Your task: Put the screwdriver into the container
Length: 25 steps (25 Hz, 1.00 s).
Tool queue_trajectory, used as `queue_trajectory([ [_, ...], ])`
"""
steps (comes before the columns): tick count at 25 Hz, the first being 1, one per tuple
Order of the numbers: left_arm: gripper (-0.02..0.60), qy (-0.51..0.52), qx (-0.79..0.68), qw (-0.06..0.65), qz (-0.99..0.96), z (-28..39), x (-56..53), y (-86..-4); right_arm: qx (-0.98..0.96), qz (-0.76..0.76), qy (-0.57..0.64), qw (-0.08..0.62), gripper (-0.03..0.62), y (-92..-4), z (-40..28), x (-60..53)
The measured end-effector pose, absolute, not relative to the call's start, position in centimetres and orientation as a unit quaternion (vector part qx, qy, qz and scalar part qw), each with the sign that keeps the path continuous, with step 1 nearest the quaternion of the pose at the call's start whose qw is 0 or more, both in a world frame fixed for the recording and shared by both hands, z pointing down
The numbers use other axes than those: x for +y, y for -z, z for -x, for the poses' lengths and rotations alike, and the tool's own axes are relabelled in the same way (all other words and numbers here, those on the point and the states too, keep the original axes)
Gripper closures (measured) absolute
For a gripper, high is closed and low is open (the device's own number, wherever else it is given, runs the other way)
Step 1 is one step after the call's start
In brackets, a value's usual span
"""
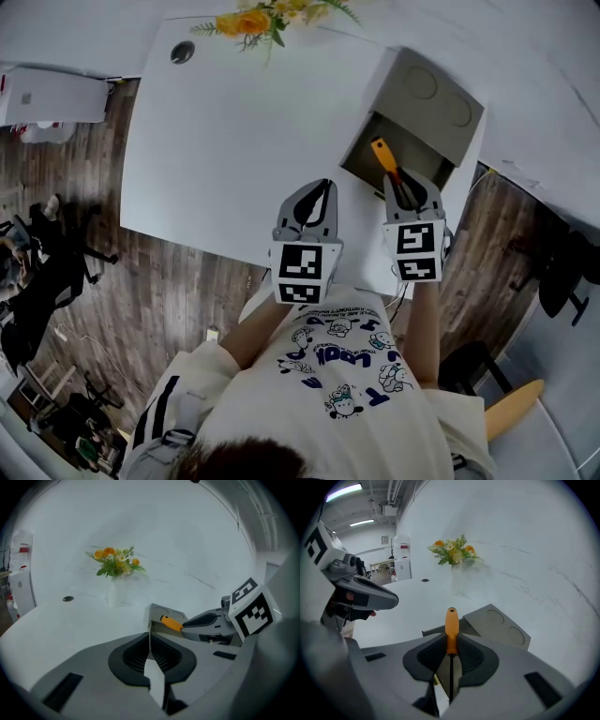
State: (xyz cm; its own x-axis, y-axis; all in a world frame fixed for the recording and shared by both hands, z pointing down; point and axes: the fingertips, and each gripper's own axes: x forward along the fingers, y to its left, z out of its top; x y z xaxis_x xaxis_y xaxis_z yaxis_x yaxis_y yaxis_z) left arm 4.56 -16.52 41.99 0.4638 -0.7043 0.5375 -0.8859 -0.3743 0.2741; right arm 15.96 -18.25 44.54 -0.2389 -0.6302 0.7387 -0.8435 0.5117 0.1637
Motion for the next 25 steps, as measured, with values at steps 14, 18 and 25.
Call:
queue_trajectory([
  [14,0.558,-0.190,-0.506,0.290,-0.790,-7.3,-17.9,-44.5,-0.783,-0.425,-0.162,0.424,0.508,-49.3,-18.5,-20.2],
  [18,0.558,-0.196,-0.511,0.298,-0.782,-7.4,-18.0,-45.4,-0.786,-0.415,-0.164,0.427,0.508,-50.5,-18.6,-20.6],
  [25,0.558,-0.206,-0.519,0.308,-0.770,-7.3,-17.6,-46.6,-0.792,-0.394,-0.165,0.437,0.508,-52.3,-18.4,-21.0],
])
